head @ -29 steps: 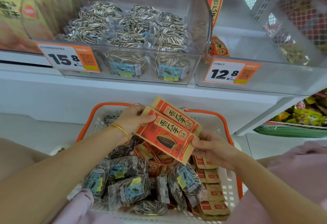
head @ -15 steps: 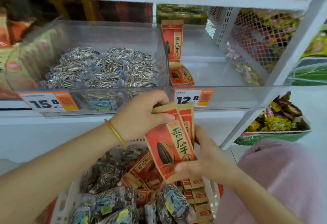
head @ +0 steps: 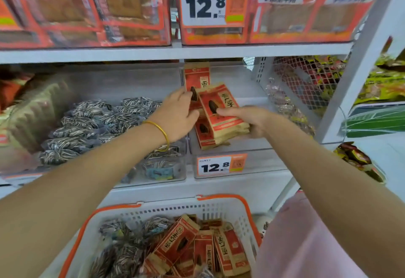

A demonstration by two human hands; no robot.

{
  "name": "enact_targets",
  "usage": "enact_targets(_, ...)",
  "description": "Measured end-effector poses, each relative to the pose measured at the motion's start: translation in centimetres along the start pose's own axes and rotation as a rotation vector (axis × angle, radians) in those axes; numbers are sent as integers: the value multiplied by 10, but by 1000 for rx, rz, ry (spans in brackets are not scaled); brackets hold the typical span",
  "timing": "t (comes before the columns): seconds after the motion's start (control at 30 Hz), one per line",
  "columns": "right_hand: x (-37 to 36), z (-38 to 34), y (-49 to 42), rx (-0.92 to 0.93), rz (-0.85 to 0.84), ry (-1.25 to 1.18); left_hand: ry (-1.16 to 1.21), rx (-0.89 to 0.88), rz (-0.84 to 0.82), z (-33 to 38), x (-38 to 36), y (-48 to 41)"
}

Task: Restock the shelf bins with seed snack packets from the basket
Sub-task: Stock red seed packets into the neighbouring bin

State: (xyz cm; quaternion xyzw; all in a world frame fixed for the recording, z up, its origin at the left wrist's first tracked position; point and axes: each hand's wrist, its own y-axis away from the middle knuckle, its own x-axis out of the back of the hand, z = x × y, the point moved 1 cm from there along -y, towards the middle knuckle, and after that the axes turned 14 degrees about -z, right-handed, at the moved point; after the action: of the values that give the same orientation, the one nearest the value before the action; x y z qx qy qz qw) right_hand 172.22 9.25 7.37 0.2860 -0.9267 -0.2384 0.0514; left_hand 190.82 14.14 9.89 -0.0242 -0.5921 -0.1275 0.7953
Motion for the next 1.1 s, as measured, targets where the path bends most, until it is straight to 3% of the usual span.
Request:
enact_targets(0.1,-1,10,-40,-121,19,113,-119,40,-44,1,-6,-3)
enact_targets(0.23,-1,11,-63,-160,112,480,-116,18,-36,-3,-7,-4)
enact_targets(0.47,-3,13,-69,-194,-49,346,-52,-33,-13,-4,-10,-4)
enact_targets(0.6,-6,13,-67,-17,-78,254,-4,-39,-5,-5,-12,-6)
enact_targets(0.73,-7,2,-84,343,216,302,42,-53,8,-7,-14,-6)
enact_targets(0.83,-7,-2,-102,444,381,318,53,-58,11,-9,-15,-7)
enact_targets(0.9,-10,-1,-111,420,411,354,43,-54,8,-9,-15,-7)
enact_targets(1.03,-10,9,-126,136,407,534,26,-55,9,-7,-14,-6)
enact_targets(1.1,-11,9,-125,114,353,422,23,-54,9,-7,-13,-6)
